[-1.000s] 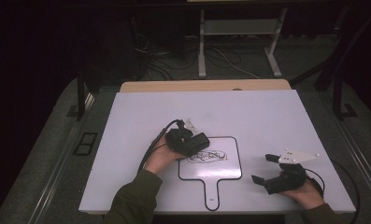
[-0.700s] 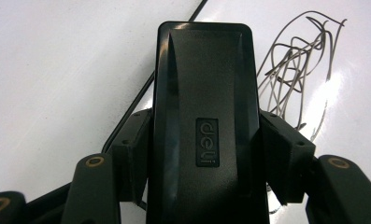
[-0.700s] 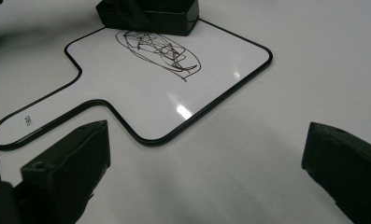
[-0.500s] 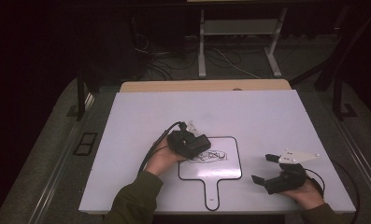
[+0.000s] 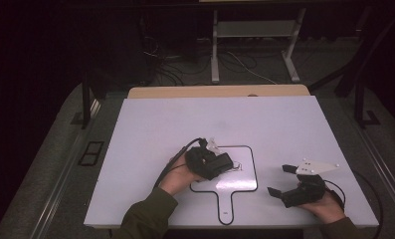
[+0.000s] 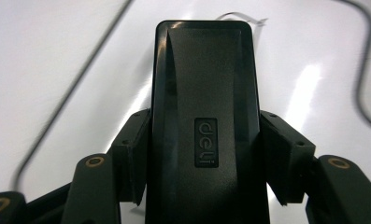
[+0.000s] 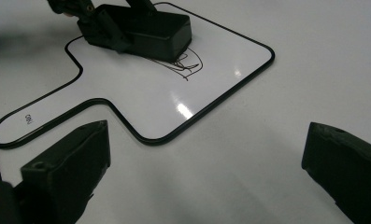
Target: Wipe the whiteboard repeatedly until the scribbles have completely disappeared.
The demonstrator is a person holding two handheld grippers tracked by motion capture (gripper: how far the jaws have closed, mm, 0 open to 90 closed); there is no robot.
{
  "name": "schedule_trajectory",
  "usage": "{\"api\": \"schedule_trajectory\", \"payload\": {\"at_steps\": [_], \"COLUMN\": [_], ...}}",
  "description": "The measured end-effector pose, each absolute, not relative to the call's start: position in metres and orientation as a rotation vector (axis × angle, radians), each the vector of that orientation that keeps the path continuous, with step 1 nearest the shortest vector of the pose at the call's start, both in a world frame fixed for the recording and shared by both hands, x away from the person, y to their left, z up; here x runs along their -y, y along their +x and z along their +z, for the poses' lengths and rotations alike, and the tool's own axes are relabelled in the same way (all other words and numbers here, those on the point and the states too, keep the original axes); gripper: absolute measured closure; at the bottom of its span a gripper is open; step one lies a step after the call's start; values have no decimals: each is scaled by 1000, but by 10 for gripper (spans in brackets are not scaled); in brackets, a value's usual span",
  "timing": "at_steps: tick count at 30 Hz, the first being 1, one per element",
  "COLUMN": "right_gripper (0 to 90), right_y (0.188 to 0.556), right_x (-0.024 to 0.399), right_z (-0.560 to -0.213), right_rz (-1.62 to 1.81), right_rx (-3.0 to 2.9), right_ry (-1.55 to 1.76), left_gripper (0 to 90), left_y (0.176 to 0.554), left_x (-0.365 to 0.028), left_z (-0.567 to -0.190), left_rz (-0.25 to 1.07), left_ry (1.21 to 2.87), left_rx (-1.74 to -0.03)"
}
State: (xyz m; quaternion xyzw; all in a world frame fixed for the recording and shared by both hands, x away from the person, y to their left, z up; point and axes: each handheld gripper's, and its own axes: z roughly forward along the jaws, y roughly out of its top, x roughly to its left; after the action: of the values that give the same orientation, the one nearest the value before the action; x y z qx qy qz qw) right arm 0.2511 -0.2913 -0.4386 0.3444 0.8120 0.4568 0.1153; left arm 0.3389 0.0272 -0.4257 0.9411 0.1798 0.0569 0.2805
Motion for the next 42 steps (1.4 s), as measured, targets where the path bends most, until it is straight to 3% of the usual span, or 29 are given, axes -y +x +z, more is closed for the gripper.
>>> {"api": "schedule_trajectory", "payload": {"at_steps": [7,26,42], "right_gripper": [3,3,3], "right_y": [251,251,251], "right_x": [292,292,291], "right_z": [-438,-439,-439], "right_rz": [1336,1335,1332], "right_rx": [-2377,-2381,-2385], "right_ry": [1006,1009,1011], "left_gripper": [395,395,394], "left_y": [337,376,339], "left_x": [-20,-66,-54], "left_z": [-425,-426,-424], "left_rz": [146,247,212], "left_ry": [2542,2477,2532], "left_rx": [-434,-680,-559]}}
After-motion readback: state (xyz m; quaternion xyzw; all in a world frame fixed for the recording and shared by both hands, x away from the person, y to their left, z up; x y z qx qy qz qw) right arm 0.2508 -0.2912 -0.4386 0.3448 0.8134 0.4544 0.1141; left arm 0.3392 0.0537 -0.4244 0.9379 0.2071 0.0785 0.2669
